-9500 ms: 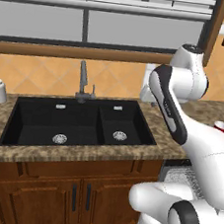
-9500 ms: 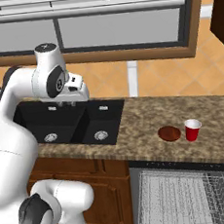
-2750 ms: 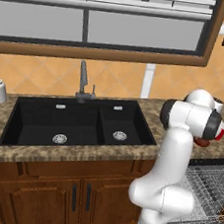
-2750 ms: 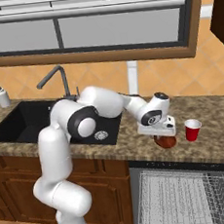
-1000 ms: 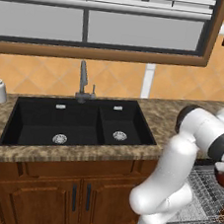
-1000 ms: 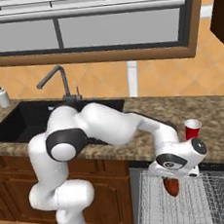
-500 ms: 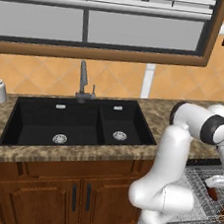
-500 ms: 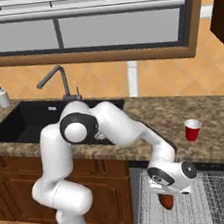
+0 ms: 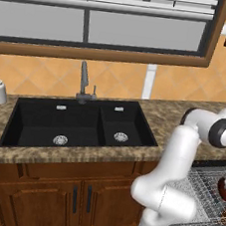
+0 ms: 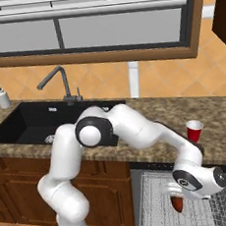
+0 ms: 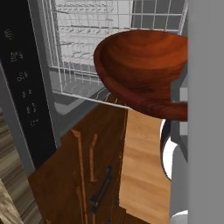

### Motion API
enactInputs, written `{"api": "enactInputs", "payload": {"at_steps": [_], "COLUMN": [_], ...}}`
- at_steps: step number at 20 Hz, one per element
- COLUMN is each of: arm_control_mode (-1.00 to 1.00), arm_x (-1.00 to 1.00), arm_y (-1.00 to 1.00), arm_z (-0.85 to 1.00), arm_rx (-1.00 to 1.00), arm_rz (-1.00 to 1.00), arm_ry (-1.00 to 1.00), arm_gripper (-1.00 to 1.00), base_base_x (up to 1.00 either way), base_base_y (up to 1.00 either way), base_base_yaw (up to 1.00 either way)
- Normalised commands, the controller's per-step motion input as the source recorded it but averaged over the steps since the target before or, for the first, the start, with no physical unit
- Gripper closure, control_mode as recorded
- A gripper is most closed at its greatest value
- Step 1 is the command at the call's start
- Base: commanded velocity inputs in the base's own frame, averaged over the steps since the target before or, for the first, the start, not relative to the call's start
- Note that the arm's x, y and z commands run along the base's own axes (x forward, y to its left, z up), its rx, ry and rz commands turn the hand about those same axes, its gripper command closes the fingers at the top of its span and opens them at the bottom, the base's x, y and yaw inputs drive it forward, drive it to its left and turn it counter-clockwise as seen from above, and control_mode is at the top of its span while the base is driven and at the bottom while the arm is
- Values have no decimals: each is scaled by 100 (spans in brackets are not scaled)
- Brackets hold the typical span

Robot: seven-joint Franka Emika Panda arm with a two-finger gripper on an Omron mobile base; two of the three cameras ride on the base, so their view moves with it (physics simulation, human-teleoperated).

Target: Pick up the cup and bowl from the counter, place them in the dishwasher, and close the dishwasher door.

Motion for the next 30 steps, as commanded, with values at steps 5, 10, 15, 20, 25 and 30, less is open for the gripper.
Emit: {"api": "enactInputs", "payload": {"at_steps": [5,10,15,20,25,30], "arm_control_mode": [-100,-100,-100,-100,-100,-100], "arm_x": [0,1,28,46,40,1], "arm_y": [0,8,10,0,0,0], "arm_z": [-52,-48,-46,-25,-7,-55], "arm_rx": [6,5,1,0,0,0], "arm_rz": [8,13,12,7,0,3], "arm_ry": [-10,-10,-7,-1,0,-1], "arm_gripper": [100,100,100,100,100,100], "base_base_x": [0,0,0,0,0,0], "base_base_y": [0,0,0,0,0,0], "base_base_yaw": [0,0,0,0,0,0]}}
